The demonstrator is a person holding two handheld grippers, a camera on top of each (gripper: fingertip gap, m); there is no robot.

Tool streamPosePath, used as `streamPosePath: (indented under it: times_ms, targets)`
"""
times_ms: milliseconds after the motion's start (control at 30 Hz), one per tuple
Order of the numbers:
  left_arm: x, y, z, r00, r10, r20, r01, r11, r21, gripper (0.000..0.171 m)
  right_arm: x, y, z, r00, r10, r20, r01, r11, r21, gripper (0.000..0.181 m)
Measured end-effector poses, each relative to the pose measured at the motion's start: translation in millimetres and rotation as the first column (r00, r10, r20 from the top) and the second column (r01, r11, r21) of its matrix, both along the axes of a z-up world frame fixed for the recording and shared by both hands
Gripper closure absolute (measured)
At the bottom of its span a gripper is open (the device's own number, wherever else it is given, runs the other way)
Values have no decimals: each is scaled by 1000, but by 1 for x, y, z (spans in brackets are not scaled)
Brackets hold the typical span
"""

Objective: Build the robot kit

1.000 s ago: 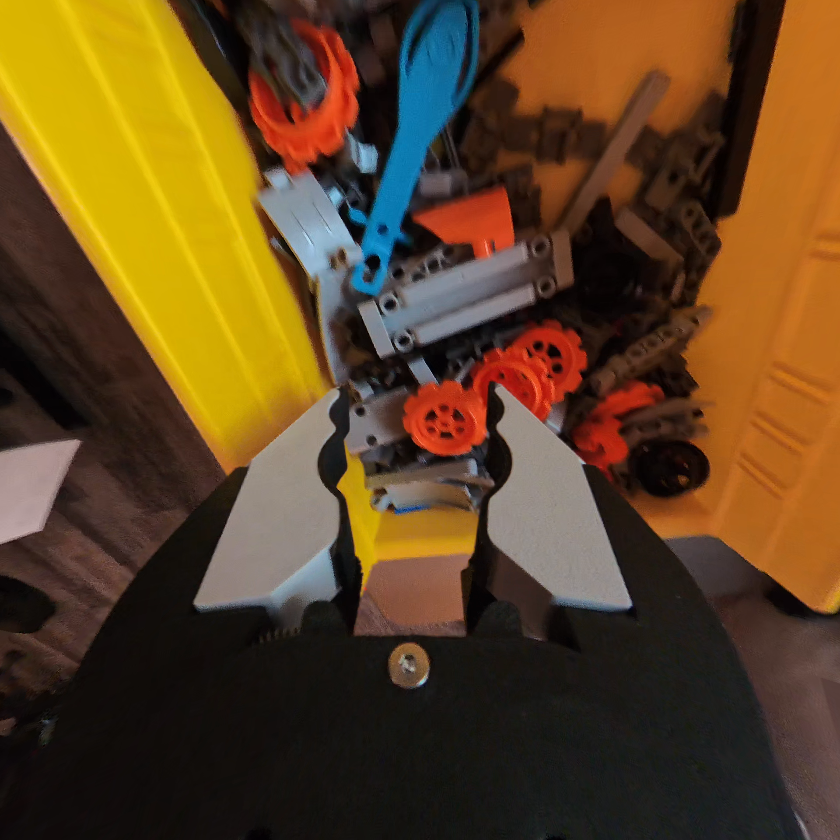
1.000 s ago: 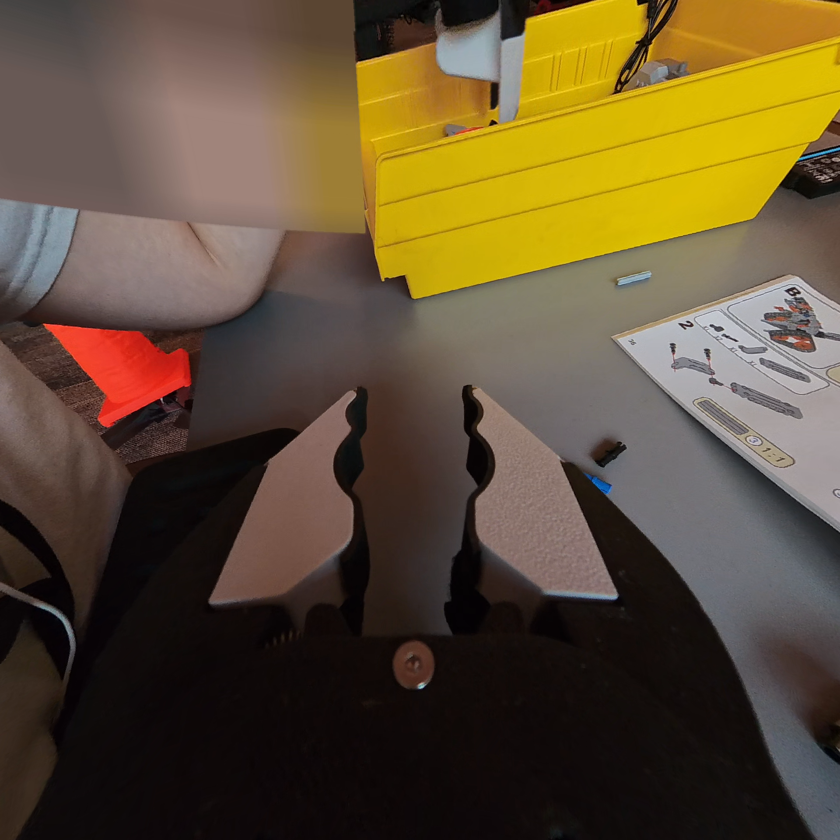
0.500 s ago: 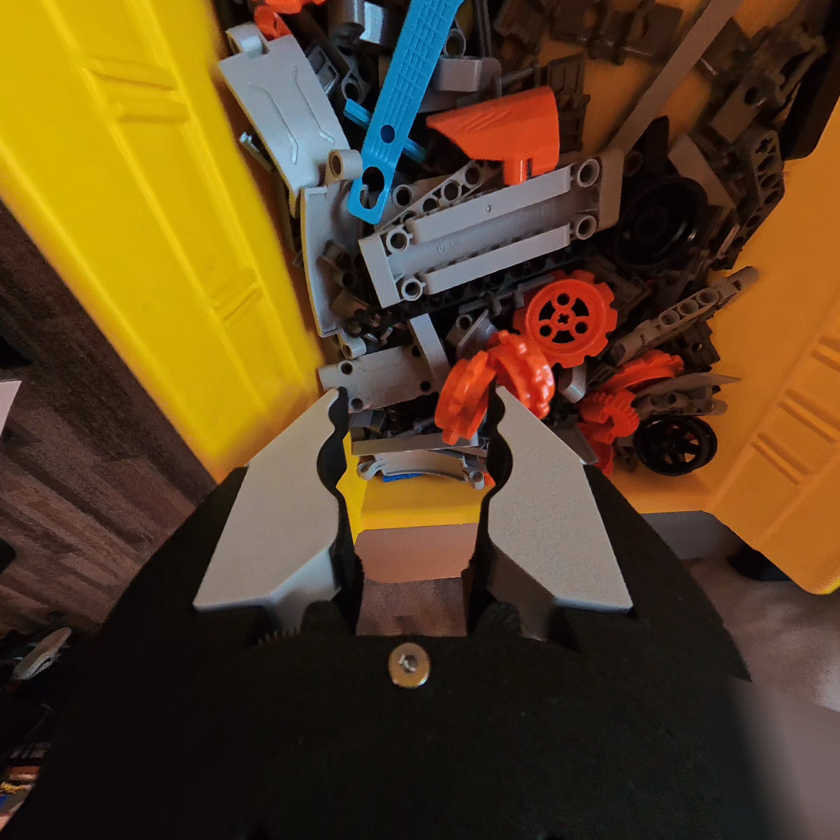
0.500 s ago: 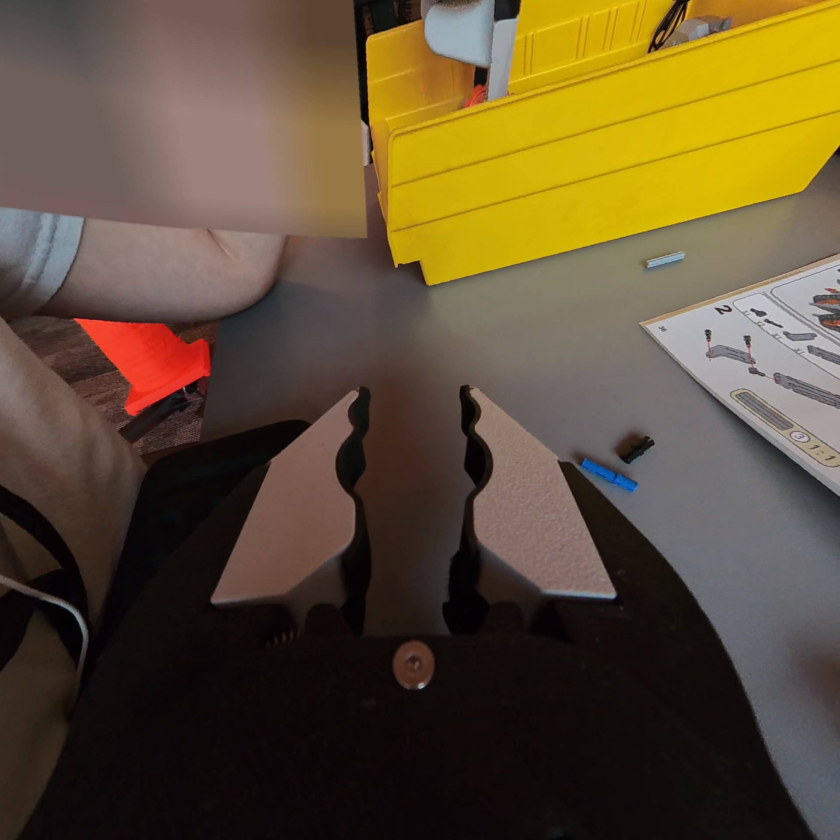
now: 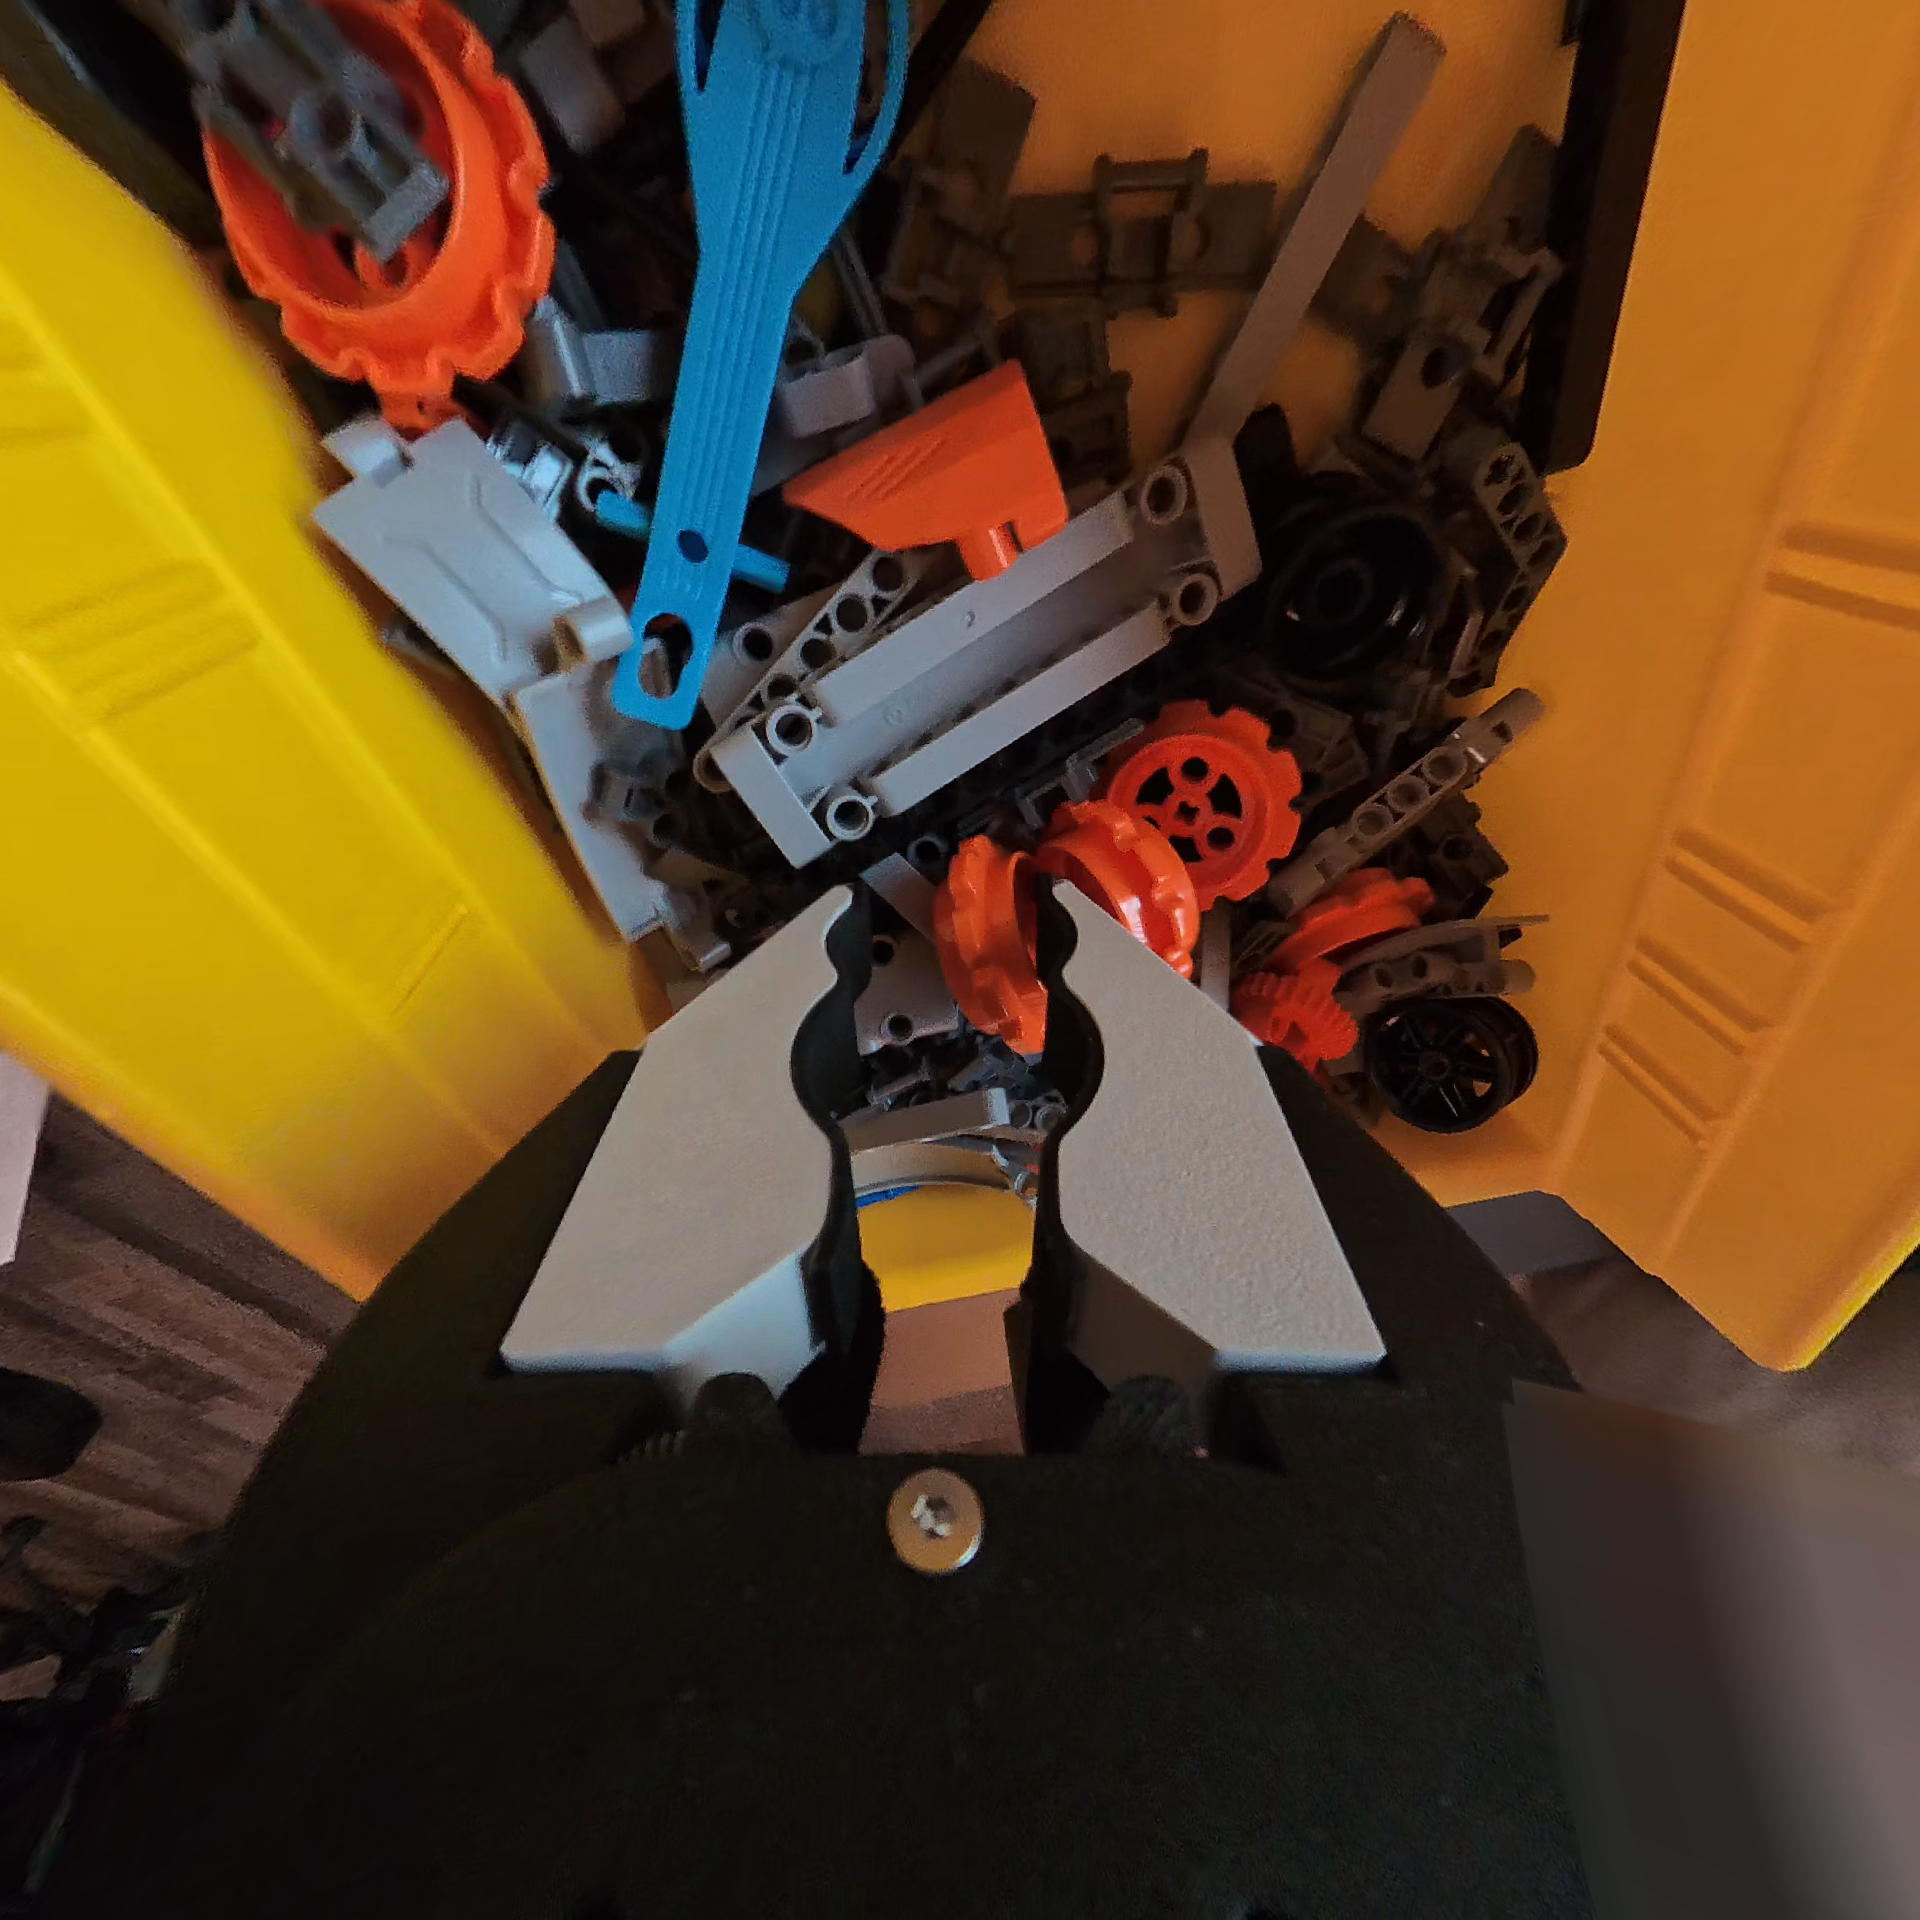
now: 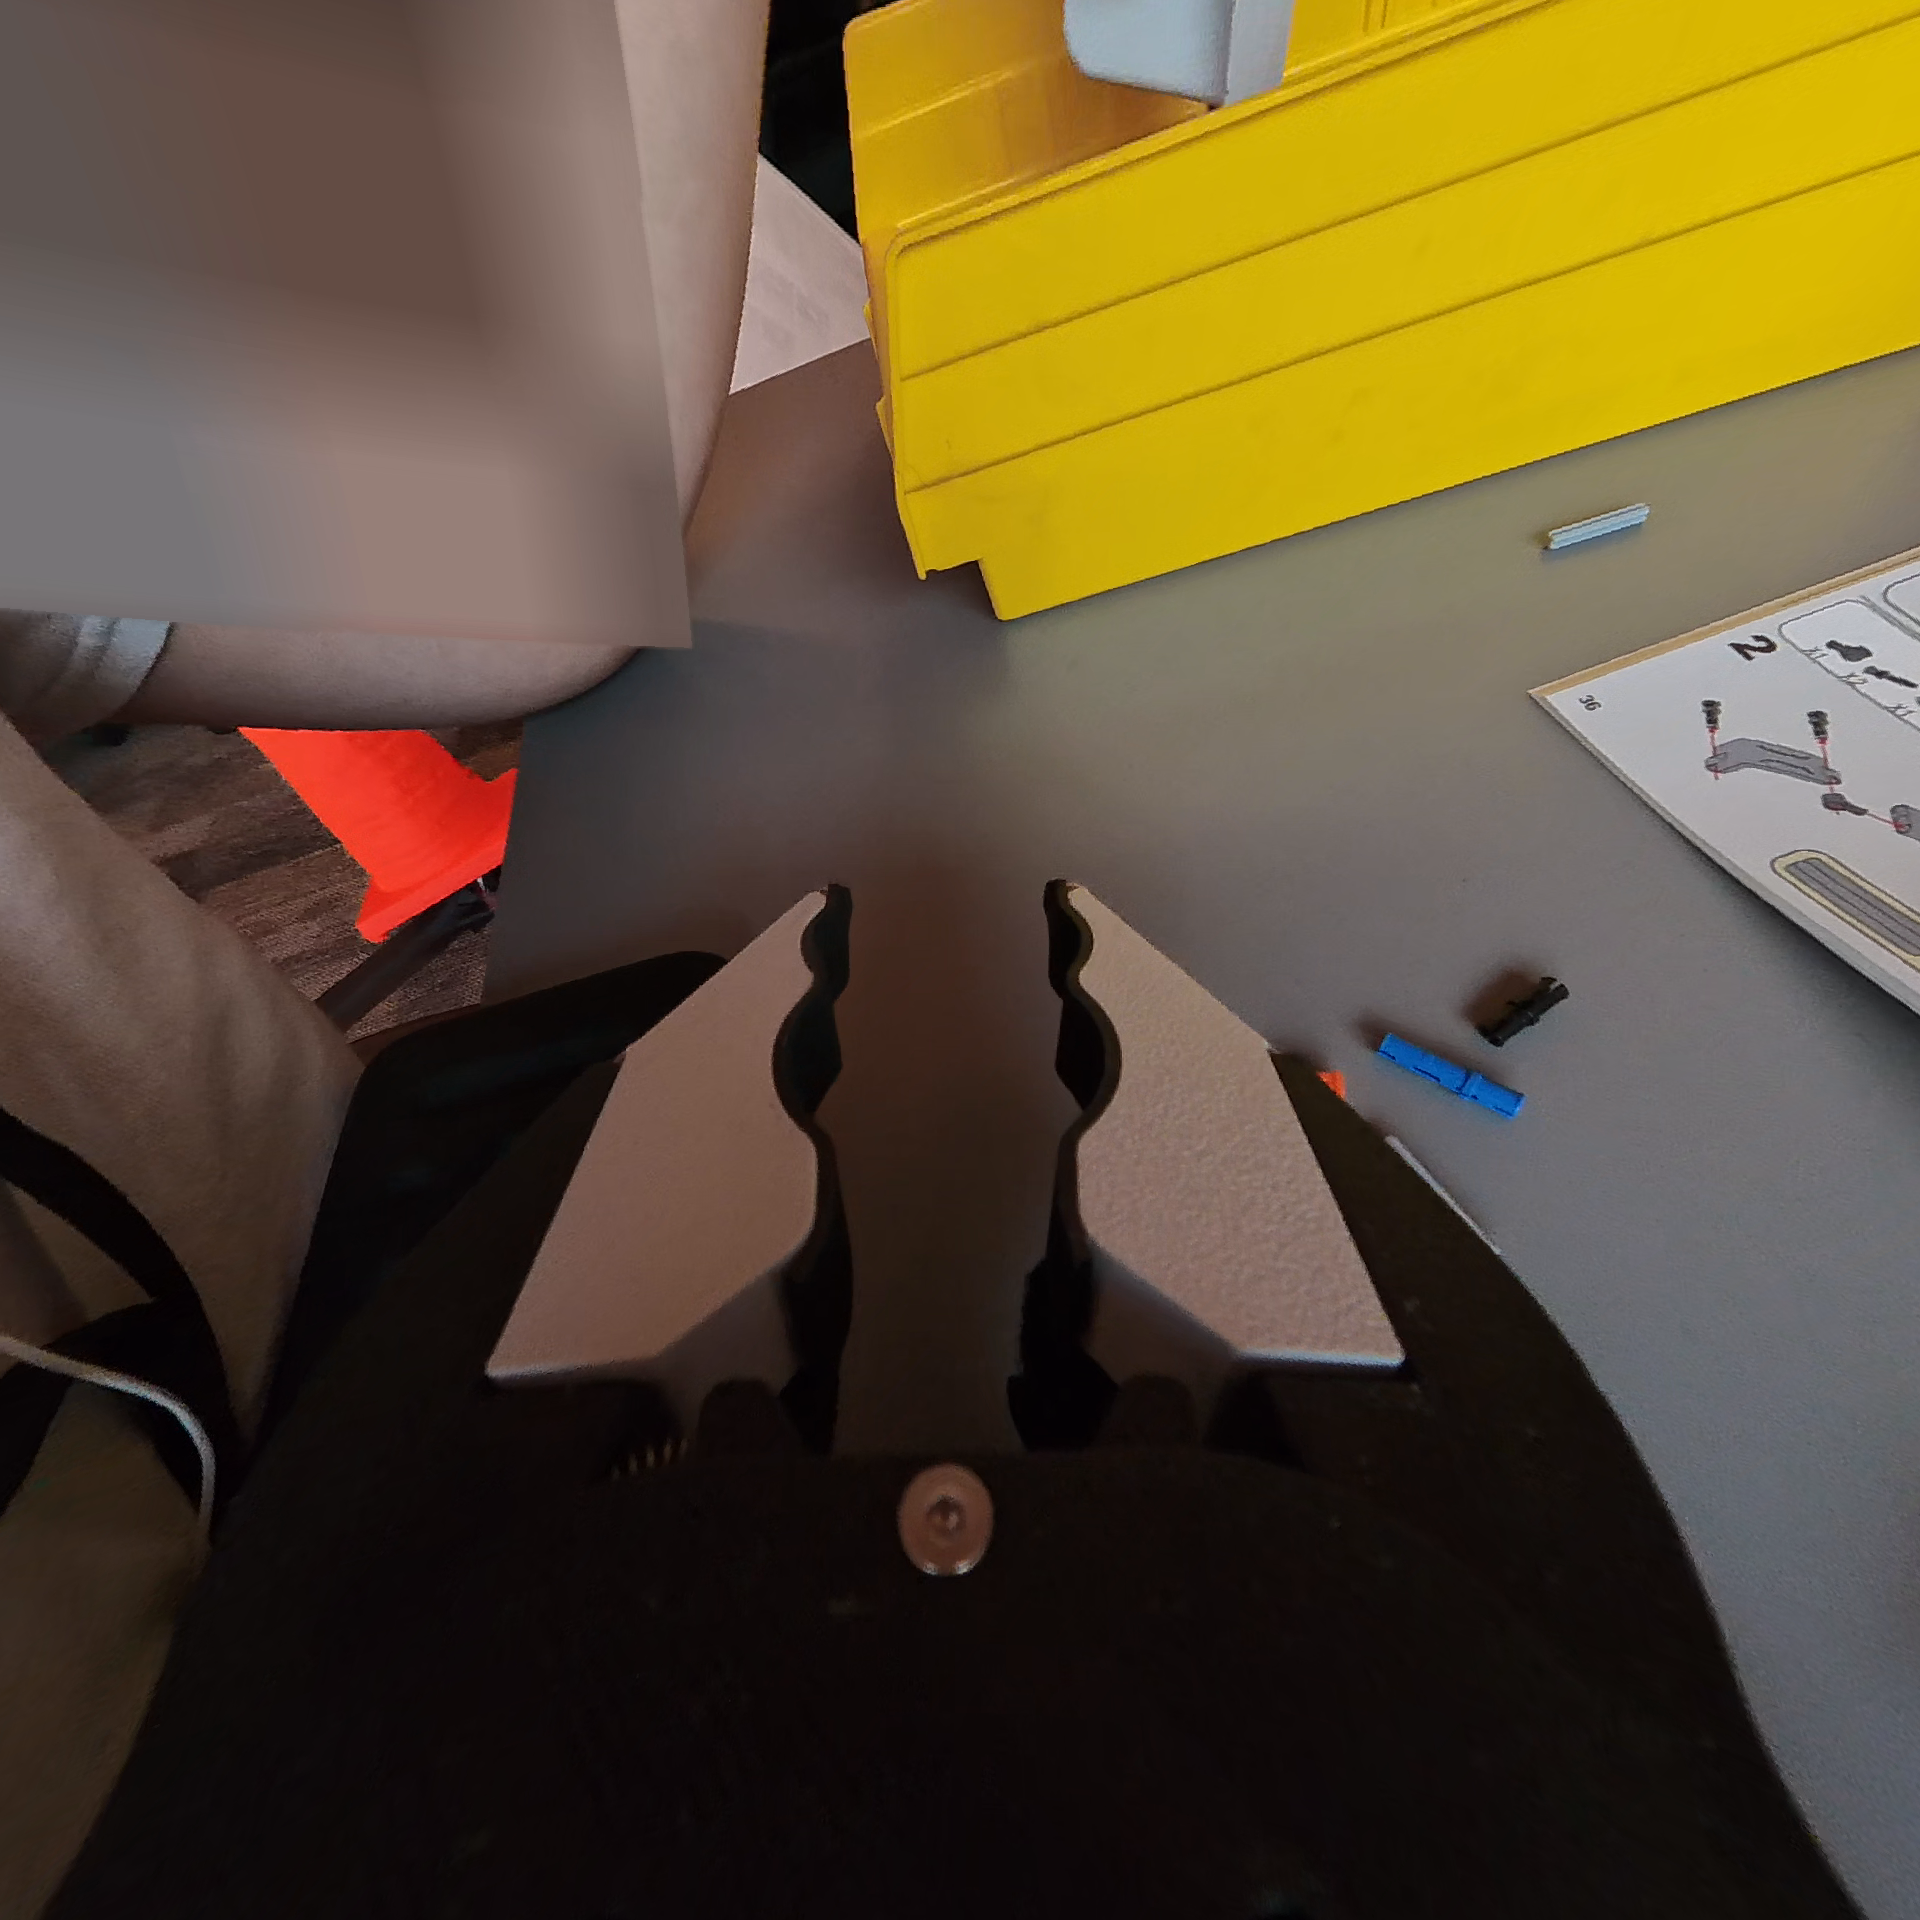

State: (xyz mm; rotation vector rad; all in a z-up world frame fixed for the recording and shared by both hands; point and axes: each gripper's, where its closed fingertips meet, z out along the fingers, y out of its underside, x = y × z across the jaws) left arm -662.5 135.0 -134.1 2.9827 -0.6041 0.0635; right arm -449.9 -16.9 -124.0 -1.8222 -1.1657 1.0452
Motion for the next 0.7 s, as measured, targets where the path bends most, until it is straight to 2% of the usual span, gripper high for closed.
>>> streamPosePath:
  times_ms: [200,433,600,700]
  targets:
    - [10,12,-4,998,-61,34,60,998,31,142,0,0,1,1000,0,-5,0,1000,-1,144]
    - [46,42,-2,964,-21,266,-5,995,96,148,0,-1,1,1000,4,-9,-4,1000,-1,144]
    - [75,52,-2,931,-65,359,25,993,115,152,1,-1,2,1000,2,-14,-2,1000,-4,144]
    - [93,67,7,907,-117,405,38,979,199,142,1,-1,2,1000,4,-13,-4,1000,-7,144]
